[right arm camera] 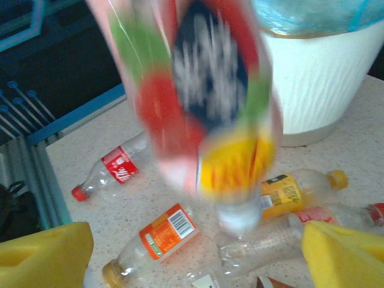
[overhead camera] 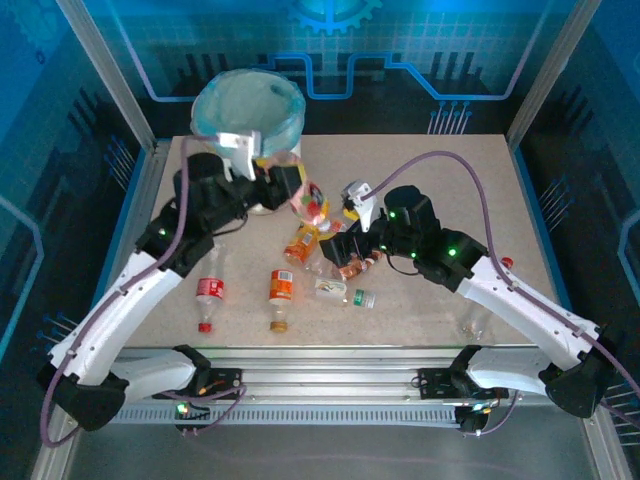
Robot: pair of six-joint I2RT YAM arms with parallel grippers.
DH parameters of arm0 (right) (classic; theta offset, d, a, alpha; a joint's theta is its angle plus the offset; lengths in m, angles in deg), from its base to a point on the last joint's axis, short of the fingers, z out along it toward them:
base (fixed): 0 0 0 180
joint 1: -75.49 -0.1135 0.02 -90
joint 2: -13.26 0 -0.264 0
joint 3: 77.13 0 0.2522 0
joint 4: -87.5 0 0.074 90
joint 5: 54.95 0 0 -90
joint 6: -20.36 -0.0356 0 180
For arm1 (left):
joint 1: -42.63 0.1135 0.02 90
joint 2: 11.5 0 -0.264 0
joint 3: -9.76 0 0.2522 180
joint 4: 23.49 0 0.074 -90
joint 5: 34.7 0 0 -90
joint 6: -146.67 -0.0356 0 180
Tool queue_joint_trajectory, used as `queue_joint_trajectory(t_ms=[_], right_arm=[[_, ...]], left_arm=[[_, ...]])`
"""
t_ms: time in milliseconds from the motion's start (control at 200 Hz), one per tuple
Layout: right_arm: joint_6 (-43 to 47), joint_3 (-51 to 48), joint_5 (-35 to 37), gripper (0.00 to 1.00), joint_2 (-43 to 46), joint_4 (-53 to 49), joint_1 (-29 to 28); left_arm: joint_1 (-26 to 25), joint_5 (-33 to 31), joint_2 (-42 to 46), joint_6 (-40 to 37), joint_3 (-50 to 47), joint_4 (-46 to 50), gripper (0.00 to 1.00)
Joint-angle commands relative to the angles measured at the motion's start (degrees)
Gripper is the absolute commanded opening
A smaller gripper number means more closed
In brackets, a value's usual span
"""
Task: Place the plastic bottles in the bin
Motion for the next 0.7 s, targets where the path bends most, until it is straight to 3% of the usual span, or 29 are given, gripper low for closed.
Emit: queue_joint_trajectory(t_ms=[0,125,335,695], right_arm=[[0.18,1.53,5.09,0.91,0.46,-0.22,-0.93],[0.78,2.44,5.79,0.91,-0.47,-0.85,-0.93],[1.53,3.68,5.08,0.91,-2.4,-1.4,-0.95],[2.86,4.31,4.28,0.9,-3.78,-4.79,-1.07]], left_arm=[[4.11,-7.0,-2.67,-5.79,8.28,2.21,0.5],[9.91,-8.99,-7.43,-7.6,16.5,1.18,0.5],[16.43,-17.81,-17.4,-12.6,25.78,-4.33,0.49],[18.54,-20.34,-41.42,-24.85,48.89,5.23,0.5]])
